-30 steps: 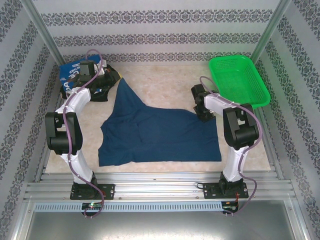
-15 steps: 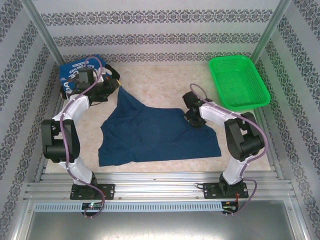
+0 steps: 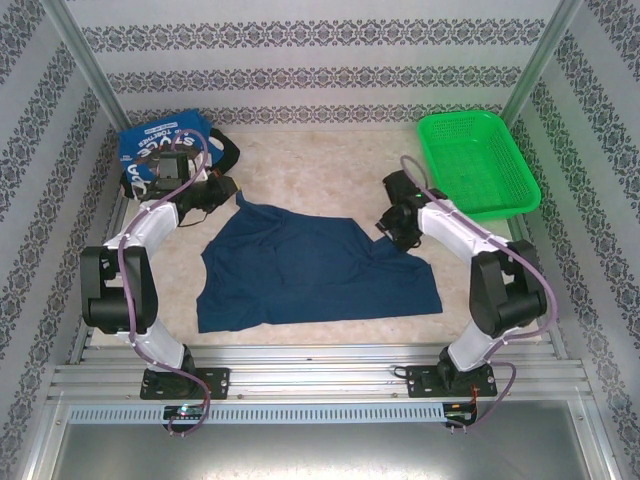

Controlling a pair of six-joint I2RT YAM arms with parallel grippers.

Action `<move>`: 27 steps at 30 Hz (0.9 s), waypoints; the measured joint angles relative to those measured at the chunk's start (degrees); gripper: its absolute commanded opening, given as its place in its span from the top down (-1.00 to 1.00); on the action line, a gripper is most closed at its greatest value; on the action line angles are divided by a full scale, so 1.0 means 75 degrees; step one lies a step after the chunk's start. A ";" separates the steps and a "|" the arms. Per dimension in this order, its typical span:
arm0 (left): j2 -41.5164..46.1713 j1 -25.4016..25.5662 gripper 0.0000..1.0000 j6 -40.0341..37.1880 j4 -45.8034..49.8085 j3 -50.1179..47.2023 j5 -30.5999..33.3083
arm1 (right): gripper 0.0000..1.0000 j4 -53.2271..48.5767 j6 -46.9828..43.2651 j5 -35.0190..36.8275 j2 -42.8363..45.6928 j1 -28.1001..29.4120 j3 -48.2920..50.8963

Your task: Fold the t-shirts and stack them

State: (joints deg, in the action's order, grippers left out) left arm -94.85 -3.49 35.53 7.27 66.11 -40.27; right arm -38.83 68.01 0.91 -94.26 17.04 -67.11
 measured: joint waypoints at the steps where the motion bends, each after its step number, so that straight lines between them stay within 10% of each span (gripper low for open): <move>1: 0.0012 0.0000 1.00 -0.0023 0.0000 0.0000 0.0003 | 0.04 0.0006 -0.0047 -0.0041 0.0085 -0.0137 0.0006; 27: 0.0012 0.0003 1.00 -0.0300 0.0122 0.0000 0.0006 | 0.42 0.0510 -0.0790 -0.1049 -0.1626 -0.0898 -0.0102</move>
State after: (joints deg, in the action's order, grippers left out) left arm -94.76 -3.46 33.28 8.19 66.11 -40.23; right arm -35.00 62.08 -6.96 -106.45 10.31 -67.88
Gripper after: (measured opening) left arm 0.050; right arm 0.297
